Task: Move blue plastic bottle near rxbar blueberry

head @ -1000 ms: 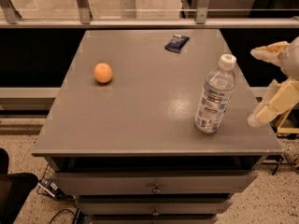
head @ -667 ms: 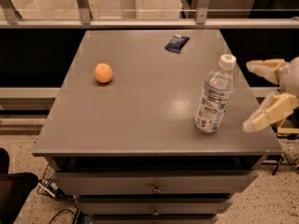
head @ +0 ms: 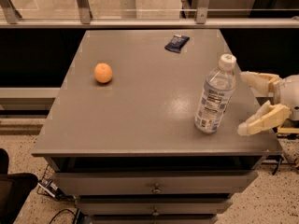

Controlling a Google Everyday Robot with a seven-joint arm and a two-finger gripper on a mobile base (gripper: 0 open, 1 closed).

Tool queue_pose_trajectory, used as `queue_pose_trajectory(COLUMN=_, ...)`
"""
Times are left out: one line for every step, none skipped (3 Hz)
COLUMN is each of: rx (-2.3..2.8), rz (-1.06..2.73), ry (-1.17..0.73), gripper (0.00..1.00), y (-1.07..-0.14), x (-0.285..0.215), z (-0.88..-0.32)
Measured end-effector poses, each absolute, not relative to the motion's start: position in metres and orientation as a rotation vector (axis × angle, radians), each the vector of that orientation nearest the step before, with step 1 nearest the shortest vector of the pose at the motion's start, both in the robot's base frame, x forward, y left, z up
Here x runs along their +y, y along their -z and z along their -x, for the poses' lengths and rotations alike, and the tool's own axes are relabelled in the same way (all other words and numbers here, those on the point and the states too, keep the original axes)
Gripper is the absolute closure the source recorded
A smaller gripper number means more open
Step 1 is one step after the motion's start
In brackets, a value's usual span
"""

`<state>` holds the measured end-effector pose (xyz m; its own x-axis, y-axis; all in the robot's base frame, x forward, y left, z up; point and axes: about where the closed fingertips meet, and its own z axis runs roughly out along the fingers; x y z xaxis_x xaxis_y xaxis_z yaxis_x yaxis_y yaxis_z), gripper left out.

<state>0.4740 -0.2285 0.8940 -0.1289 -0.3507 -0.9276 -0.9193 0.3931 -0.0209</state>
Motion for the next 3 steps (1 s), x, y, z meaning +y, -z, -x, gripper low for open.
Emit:
queue_pose_trajectory(rx=1.628, rz=1.102, ry=-0.792, gripper=0.00, y=-0.889, x=-0.220, z=-0.481)
queue_pose_trajectory(rx=1.586, rz=1.108, ry=-0.814, gripper=0.00, y=-0.888, x=-0.208, z=-0.484)
queue_pose_trajectory(rx=1.544, rz=1.129, ry=-0.810, gripper=0.00, y=-0.895, x=-0.196, z=-0.480)
